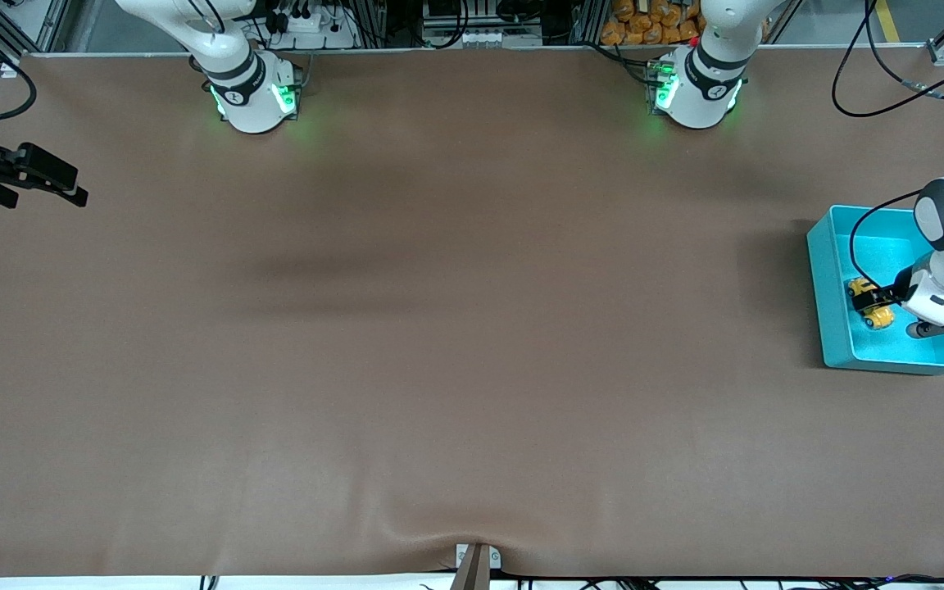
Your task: Wind and store yellow beetle car
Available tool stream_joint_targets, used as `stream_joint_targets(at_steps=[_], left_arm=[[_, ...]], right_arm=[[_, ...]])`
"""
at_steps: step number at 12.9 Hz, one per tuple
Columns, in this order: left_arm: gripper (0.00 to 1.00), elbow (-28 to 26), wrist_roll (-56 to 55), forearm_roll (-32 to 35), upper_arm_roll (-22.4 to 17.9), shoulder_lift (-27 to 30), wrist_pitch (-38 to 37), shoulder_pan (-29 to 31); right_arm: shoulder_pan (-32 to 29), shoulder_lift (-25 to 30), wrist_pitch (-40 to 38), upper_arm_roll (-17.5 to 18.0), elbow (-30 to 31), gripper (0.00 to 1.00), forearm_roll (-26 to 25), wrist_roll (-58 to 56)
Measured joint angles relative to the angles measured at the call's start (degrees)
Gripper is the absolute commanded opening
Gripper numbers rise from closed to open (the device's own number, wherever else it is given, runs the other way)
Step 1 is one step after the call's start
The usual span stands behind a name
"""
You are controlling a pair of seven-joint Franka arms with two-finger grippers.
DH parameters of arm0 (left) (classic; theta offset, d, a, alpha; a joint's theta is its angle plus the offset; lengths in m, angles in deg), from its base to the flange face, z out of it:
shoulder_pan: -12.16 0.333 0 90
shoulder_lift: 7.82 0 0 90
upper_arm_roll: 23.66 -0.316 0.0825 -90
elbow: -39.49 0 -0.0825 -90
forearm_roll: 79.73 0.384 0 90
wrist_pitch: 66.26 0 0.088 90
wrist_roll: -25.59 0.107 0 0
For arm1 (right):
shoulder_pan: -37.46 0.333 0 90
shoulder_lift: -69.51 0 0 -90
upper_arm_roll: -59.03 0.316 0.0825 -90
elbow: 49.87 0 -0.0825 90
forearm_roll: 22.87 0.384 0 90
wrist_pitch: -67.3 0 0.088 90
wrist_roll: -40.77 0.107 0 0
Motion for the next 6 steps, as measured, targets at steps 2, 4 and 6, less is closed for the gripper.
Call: stream_joint_targets(at_steps=[2, 4, 6], left_arm=[[1.00, 0.81, 0.00, 0.00, 0.13, 0.18, 0.07, -0.01], [1.00, 1.81, 0.00, 0.00, 1.00, 1.46, -1.41, -0.04], [1.00, 4.59, 0.03, 0.00, 3.36, 3.88, -9.05, -0.10]], right_arm=[[0.00, -0.12, 0.00, -0.14, 0.00, 1.00, -0.02, 0.03], [0.00, -0.25, 0.00, -0.20, 0.00, 1.00, -0.02, 0.03], [0.00, -0.27, 0.00, -0.23, 0.00, 1.00, -0.02, 0.03]])
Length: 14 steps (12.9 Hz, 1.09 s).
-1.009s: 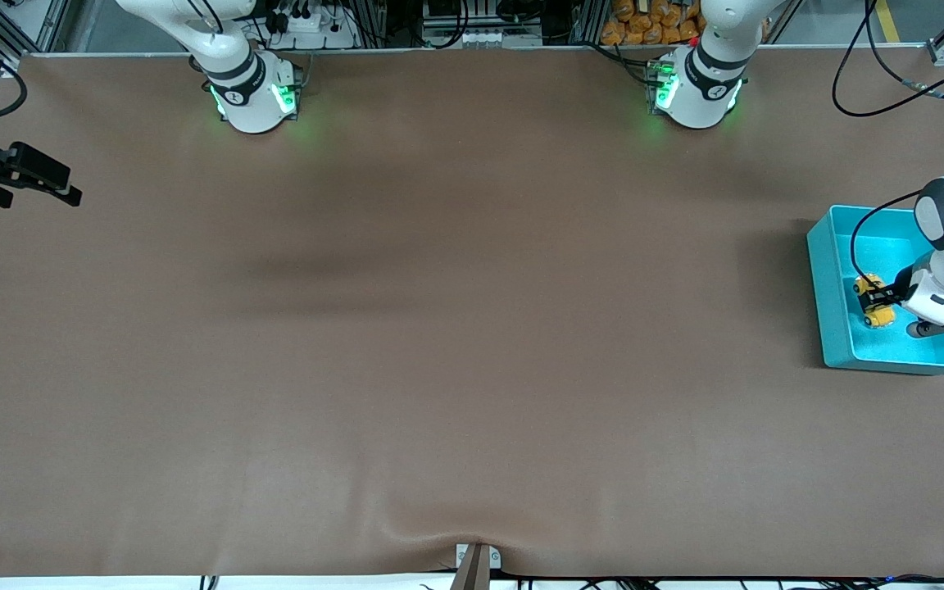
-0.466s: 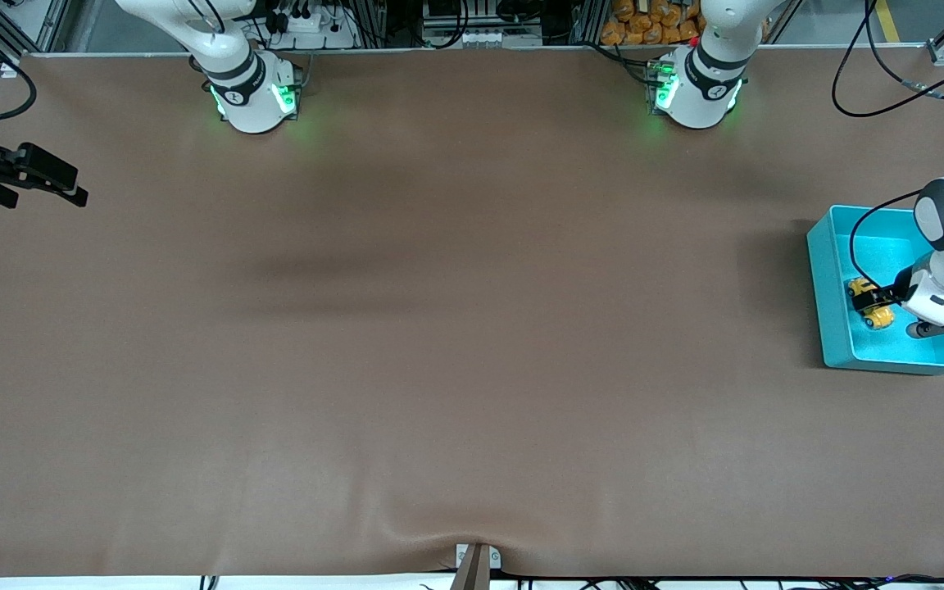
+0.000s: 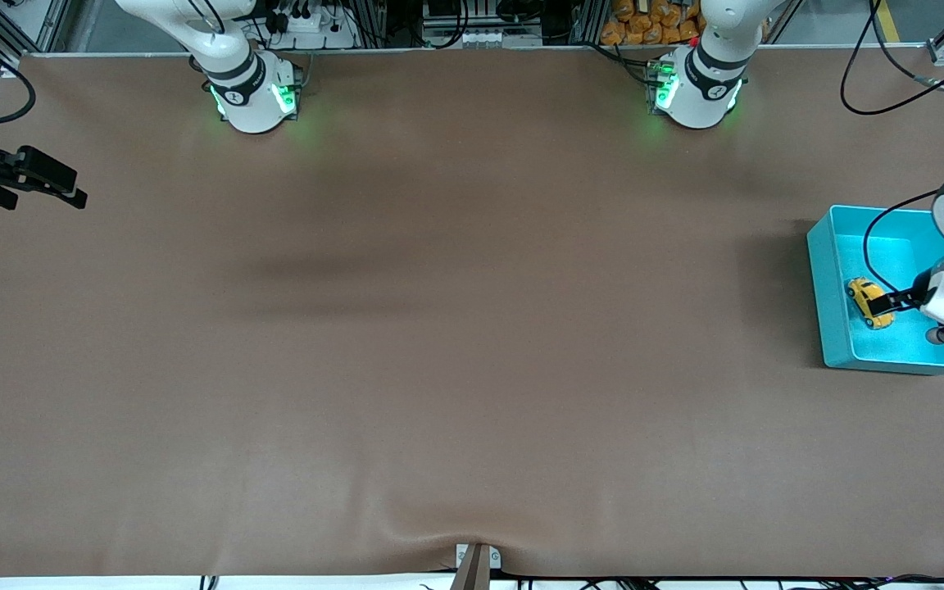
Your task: Wind and store yellow beetle car
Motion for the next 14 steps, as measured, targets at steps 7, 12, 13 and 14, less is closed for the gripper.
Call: stream_joint_targets(at_steps=[7, 12, 13, 14], left_arm=[[1.00, 12.78, 0.11, -9.55, 1.98, 12.30, -29.06, -10.25], [1.00, 19.65, 0.08, -17.22, -4.15, 20.92, -41.19, -24.22], [1.00, 19.74, 0.08, -17.44, -4.26, 22.01, -41.25, -25.48], [1.00, 20.04, 0.08, -17.51, -4.29, 22.53, -41.24, -26.66]], right_arm=[[0.00, 0.00, 0.00, -0.07, -0.04, 1.00, -0.01, 0.01], [0.00, 0.00, 0.01, -0.07, -0.07, 1.00, -0.01, 0.01], [0.00, 0.00, 0.01, -0.07, -0.07, 1.00, -0.01, 0.01], [0.00, 0.00, 0.01, -0.07, -0.07, 1.00, -0.01, 0.01]])
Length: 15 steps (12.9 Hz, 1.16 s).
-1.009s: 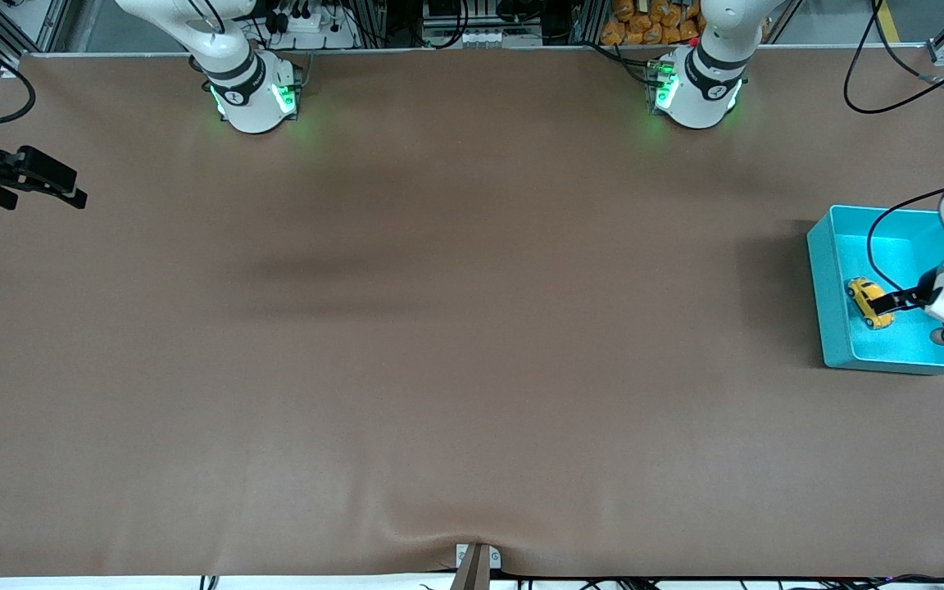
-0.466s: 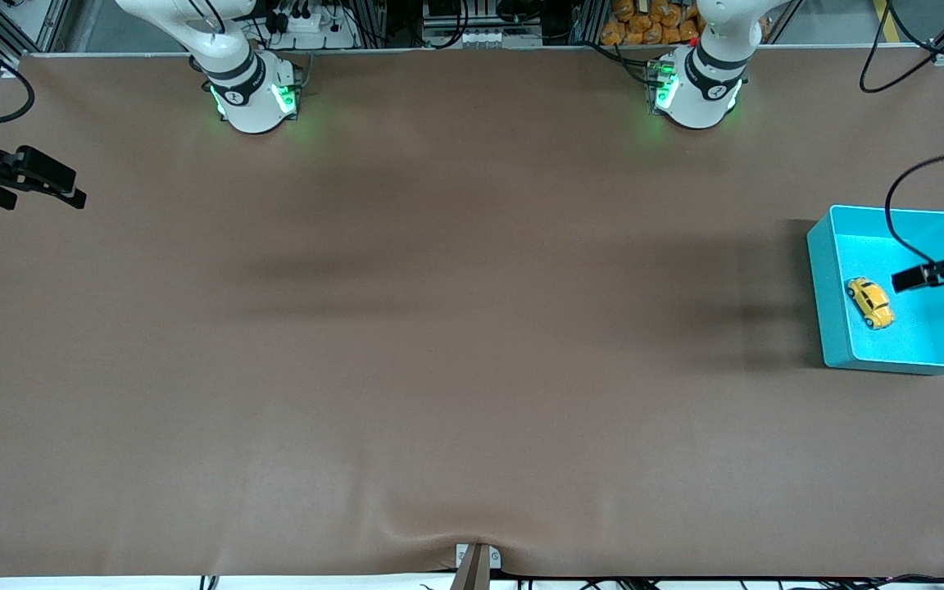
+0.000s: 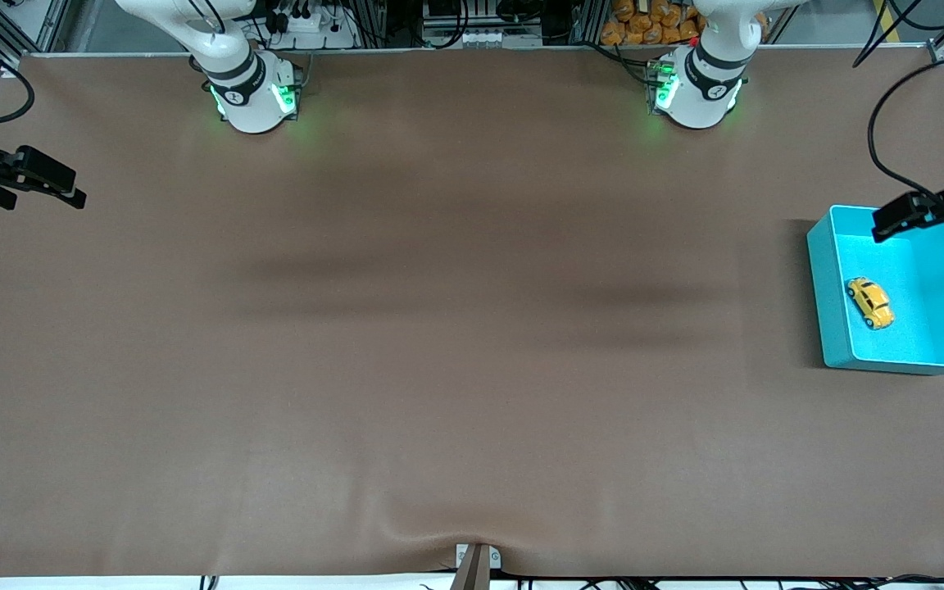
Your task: Wind and store yellow beetle car
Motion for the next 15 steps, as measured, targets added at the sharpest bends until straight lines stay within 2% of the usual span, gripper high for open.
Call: stream_joint_targets(at_steps=[4, 9, 15], left_arm=[[1.00, 0.53, -0.32, -0.06, -0.03, 0.02, 0.52, -4.48], [1.00, 1.16, -0.13, -4.80, -0.01, 0.30, 0.33, -5.08], [1.00, 1.62, -0.01, -5.12, 0.05, 1.25, -4.22, -6.07]], right_arm=[[0.00, 0.00, 0.00, 0.01, 0.00, 1.00, -0.01, 0.00], [0.00, 0.00, 0.00, 0.05, 0.00, 1.00, -0.01, 0.00], [0.00, 0.00, 0.00, 0.06, 0.00, 1.00, -0.01, 0.00]])
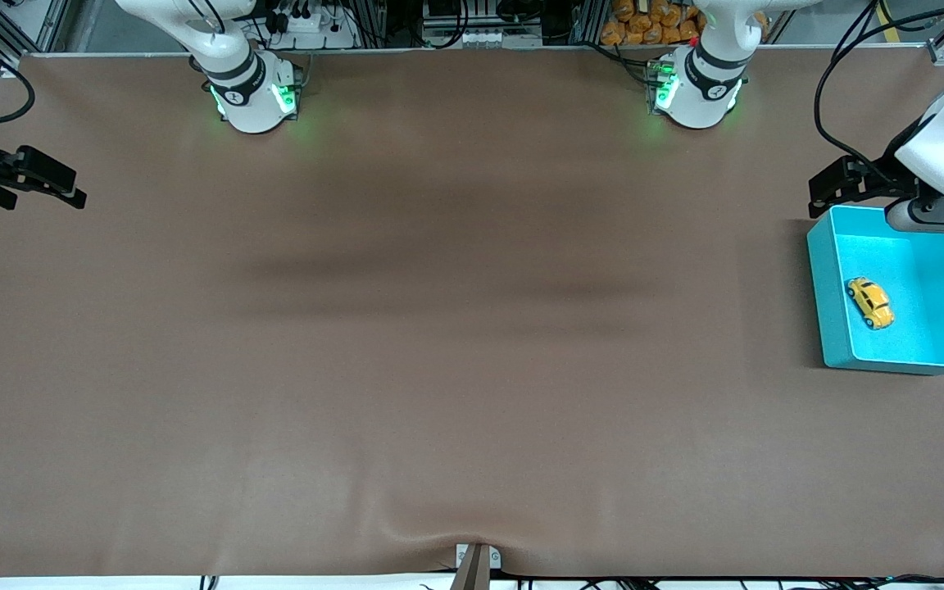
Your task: Wind and store yellow beetle car
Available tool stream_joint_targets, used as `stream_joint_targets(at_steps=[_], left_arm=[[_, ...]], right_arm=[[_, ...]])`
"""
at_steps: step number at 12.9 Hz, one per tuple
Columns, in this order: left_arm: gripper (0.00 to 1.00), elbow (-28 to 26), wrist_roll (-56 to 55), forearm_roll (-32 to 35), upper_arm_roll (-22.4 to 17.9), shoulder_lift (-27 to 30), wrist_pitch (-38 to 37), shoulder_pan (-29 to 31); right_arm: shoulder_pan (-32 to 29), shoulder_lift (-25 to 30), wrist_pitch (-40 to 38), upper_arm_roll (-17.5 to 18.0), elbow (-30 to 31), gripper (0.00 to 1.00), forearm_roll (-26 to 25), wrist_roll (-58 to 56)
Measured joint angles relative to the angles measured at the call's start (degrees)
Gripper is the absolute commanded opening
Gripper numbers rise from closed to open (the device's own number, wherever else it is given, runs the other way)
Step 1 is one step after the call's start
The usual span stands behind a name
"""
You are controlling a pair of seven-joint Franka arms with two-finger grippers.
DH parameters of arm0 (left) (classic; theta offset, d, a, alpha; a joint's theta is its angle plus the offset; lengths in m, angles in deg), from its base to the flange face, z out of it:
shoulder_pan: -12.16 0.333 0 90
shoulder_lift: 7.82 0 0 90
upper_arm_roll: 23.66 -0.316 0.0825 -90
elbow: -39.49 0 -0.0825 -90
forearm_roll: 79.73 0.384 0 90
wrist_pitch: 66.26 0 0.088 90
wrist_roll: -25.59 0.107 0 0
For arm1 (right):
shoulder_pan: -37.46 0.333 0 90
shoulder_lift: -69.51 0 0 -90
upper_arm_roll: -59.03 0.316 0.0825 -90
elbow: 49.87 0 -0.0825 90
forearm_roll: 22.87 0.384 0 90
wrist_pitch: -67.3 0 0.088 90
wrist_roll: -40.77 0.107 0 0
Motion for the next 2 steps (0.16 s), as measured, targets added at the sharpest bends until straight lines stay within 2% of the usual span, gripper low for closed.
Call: stream_joint_targets(at_steps=[2], left_arm=[[1.00, 0.01, 0.88, 0.00, 0.00, 0.00, -1.39, -0.01]], right_arm=[[0.00, 0.00, 0.00, 0.01, 0.00, 1.00, 0.00, 0.00]])
